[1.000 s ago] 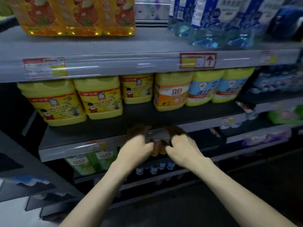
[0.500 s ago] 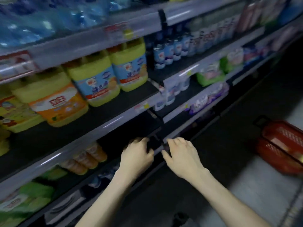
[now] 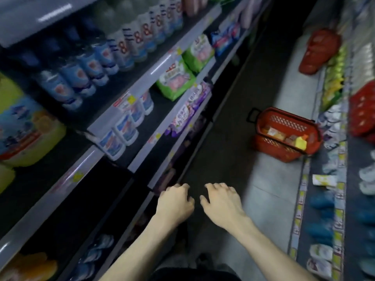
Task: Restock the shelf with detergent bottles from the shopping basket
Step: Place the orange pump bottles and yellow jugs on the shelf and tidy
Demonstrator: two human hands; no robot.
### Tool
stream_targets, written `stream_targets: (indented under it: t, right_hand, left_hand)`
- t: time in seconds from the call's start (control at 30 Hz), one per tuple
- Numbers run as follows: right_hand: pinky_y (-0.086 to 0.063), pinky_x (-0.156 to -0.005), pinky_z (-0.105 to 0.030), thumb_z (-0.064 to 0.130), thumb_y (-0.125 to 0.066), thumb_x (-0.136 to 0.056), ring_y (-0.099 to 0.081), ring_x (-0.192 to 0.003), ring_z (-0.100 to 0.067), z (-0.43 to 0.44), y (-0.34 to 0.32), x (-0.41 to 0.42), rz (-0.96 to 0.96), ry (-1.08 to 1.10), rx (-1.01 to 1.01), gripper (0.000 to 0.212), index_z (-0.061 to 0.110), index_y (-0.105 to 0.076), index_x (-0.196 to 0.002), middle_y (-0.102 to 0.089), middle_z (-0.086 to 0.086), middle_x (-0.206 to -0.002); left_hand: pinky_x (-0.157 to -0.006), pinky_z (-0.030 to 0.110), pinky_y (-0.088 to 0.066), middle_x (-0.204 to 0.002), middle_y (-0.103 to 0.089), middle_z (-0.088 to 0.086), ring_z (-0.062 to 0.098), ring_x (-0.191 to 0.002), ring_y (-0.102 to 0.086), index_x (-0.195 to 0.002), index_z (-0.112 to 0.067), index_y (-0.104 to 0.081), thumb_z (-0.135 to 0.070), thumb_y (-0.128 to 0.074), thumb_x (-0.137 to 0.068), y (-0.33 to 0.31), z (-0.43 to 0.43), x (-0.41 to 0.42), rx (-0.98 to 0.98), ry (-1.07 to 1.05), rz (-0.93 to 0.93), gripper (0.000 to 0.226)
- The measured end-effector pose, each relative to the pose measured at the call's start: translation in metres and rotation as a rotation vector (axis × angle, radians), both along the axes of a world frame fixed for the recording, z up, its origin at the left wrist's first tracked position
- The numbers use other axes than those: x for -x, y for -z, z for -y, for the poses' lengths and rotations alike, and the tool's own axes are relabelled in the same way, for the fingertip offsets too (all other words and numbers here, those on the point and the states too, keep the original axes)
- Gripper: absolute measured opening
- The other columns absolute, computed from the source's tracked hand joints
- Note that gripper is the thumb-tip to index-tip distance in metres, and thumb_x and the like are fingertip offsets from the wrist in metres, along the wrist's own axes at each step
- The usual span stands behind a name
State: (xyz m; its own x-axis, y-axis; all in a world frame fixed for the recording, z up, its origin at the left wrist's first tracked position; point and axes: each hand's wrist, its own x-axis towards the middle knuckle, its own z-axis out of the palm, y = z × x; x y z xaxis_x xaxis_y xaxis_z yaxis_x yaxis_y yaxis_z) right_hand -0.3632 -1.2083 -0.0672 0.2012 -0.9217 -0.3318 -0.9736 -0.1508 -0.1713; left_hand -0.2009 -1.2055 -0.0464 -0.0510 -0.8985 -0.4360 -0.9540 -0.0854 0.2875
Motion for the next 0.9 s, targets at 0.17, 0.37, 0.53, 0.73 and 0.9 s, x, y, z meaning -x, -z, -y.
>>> stream_targets:
  t: [0.17, 0.37, 0.53, 0.73, 0.9]
  right_hand:
    - [-0.045, -0.107, -0.043, 0.050, -0.043, -0.103, -0.058, -0.129, -0.027, 0.046, 0.010, 0.019, -0.031, 0.127, -0.058, 0.051, 0.020, -0.057, -0.142, -0.066, -0.004, -0.135]
    - [-0.045, -0.107, -0.042, 0.048, -0.046, -0.103, -0.059, -0.128, -0.028, 0.101, 0.012, 0.046, -0.040, 0.324, -0.121, 0.048, 0.020, -0.059, -0.139, -0.067, -0.004, -0.133]
    - [-0.044, -0.108, -0.042, 0.047, -0.047, -0.103, -0.058, -0.129, -0.029, 0.136, 0.014, 0.076, -0.027, 0.472, -0.160, 0.049, 0.019, -0.057, -0.142, -0.066, -0.005, -0.136]
    - [-0.045, -0.108, -0.040, 0.047, -0.048, -0.102, -0.059, -0.127, -0.027, 0.173, 0.027, 0.134, -0.006, 0.581, -0.205, 0.049, 0.022, -0.057, -0.142, -0.067, -0.003, -0.134]
    - [-0.047, -0.107, -0.040, 0.047, -0.046, -0.104, -0.059, -0.126, -0.025, 0.222, 0.042, 0.210, 0.030, 0.585, -0.221, 0.047, 0.021, -0.057, -0.142, -0.065, -0.003, -0.135]
  left_hand:
    - [-0.101, 0.044, -0.054, -0.129, -0.068, 0.007, 0.031, -0.120, -0.064, -0.135, -0.017, -0.062, -0.036, -0.054, -0.098, 0.022, 0.071, 0.024, -0.045, 0.149, 0.000, 0.042]
    - [-0.102, 0.044, -0.052, -0.131, -0.067, 0.010, 0.033, -0.123, -0.062, -0.137, -0.016, -0.060, -0.037, -0.052, -0.099, 0.033, 0.150, 0.054, -0.103, 0.339, 0.001, 0.044]
    - [-0.103, 0.044, -0.051, -0.129, -0.066, 0.008, 0.032, -0.124, -0.061, -0.134, -0.018, -0.061, -0.039, -0.052, -0.100, 0.040, 0.201, 0.090, -0.160, 0.480, 0.026, 0.041]
    - [-0.099, 0.044, -0.053, -0.125, -0.067, 0.007, 0.033, -0.119, -0.063, -0.128, -0.019, -0.062, -0.038, -0.052, -0.098, 0.047, 0.257, 0.159, -0.182, 0.616, 0.043, 0.037]
    - [-0.102, 0.044, -0.051, -0.130, -0.065, 0.007, 0.032, -0.121, -0.062, -0.136, -0.020, -0.060, -0.038, -0.052, -0.100, 0.060, 0.311, 0.238, -0.195, 0.660, 0.077, 0.041]
